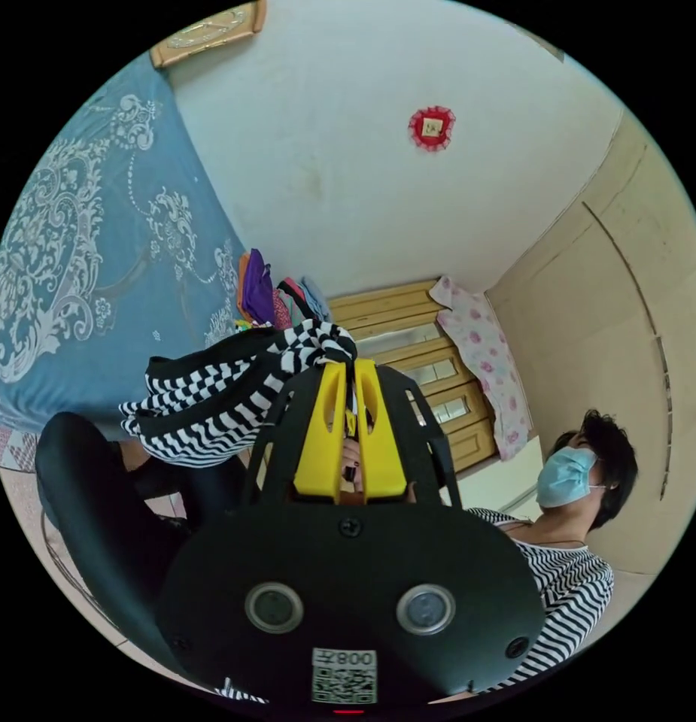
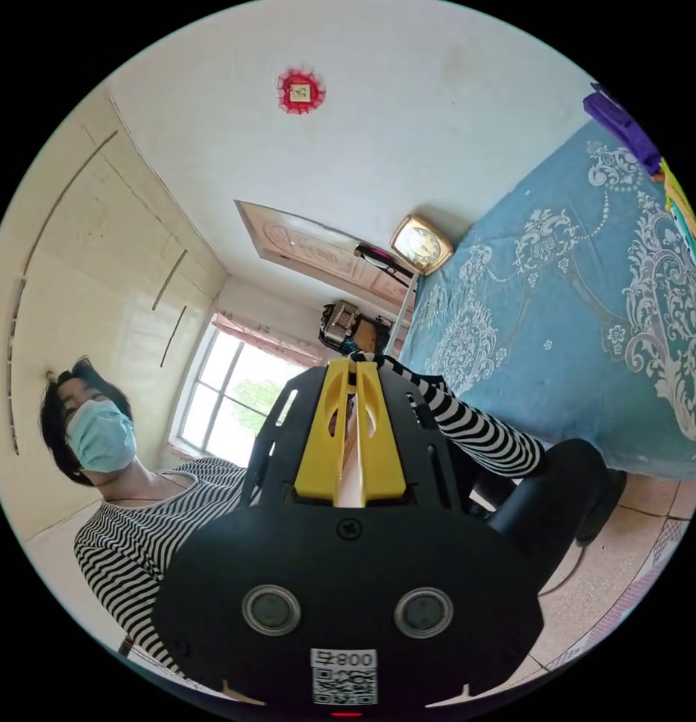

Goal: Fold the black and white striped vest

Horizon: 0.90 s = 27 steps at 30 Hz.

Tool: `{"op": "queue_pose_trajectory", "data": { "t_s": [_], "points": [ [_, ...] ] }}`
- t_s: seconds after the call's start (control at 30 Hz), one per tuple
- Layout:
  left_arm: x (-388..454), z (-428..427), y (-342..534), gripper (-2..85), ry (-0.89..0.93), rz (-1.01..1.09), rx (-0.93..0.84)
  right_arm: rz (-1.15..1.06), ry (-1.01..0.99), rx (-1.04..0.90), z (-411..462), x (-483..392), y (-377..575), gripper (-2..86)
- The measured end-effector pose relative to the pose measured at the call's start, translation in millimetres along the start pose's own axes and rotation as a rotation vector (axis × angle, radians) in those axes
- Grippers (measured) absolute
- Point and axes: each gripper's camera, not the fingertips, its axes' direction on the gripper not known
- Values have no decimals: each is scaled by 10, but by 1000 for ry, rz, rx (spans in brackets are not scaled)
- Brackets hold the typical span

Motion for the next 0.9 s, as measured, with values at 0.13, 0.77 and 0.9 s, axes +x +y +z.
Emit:
{"op": "queue_pose_trajectory", "data": {
  "t_s": [0.13,0.77,0.9],
  "points": [
    [-350,558,-144,25,-6,-20,-41,23,13,33,-477,202,-5,12],
    [-2853,4821,-3344,26,-18,33,-145,-17,237,119,-2958,1709,-3590,12],
    [-3043,6063,-4159,25,2,177,-171,-120,363,164,-3677,1508,-4809,12]
  ]
}}
